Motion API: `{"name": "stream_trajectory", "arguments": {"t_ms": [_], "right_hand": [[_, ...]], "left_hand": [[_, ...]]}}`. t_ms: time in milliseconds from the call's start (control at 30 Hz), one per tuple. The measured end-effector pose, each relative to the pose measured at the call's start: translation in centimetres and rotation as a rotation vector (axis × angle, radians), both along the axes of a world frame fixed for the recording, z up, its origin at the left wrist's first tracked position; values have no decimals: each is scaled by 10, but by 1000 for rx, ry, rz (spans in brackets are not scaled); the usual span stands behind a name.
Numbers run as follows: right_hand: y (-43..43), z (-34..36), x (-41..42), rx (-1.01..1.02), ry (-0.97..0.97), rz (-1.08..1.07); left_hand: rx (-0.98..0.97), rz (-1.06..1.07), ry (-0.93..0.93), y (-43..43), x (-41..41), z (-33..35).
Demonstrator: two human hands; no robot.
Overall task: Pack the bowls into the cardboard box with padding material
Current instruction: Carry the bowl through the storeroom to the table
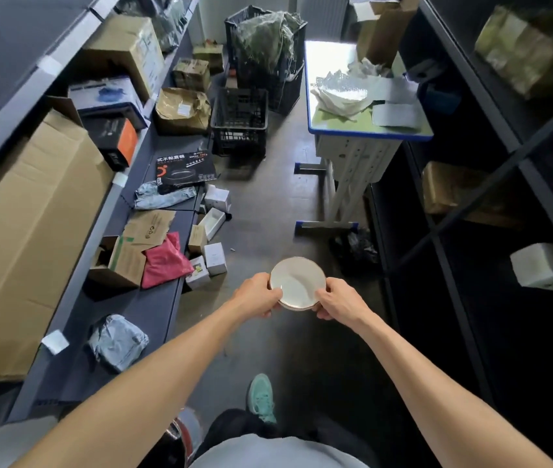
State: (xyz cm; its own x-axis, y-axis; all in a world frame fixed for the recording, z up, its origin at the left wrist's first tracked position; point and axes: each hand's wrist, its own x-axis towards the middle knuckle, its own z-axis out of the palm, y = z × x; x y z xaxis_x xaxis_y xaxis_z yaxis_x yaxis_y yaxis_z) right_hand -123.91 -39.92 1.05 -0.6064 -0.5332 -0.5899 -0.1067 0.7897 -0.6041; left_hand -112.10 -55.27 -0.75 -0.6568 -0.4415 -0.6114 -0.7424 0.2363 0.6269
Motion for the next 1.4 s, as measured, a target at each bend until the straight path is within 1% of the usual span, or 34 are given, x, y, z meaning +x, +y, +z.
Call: {"name": "stream_trajectory", "arguments": {"t_ms": [200,367,533,667,800,1133,1300,1400], "right_hand": [[-55,1,-58,10,39,43],[-95,-8,-110,-1,45,78],[-141,-14,-177,-28,115,97],[-174,-9,-235,-28,125,156],[-210,0,-287,-55,119,201],[-289,5,-348,-91,71,222],[-348,9,-376,-82,74,203],[-392,5,-396,-96,50,167]], "left_hand": [[4,44,22,-48,-51,4],[-3,70,6,-81,-96,0],[-7,138,32,-118,-159,1],[-36,176,11,-149,-207,13],[-52,253,45,-178,-248,21],[-80,295,49,-249,-308,27],[-116,265,57,-311,-338,26],[-98,239,78,-359,-358,21]]}}
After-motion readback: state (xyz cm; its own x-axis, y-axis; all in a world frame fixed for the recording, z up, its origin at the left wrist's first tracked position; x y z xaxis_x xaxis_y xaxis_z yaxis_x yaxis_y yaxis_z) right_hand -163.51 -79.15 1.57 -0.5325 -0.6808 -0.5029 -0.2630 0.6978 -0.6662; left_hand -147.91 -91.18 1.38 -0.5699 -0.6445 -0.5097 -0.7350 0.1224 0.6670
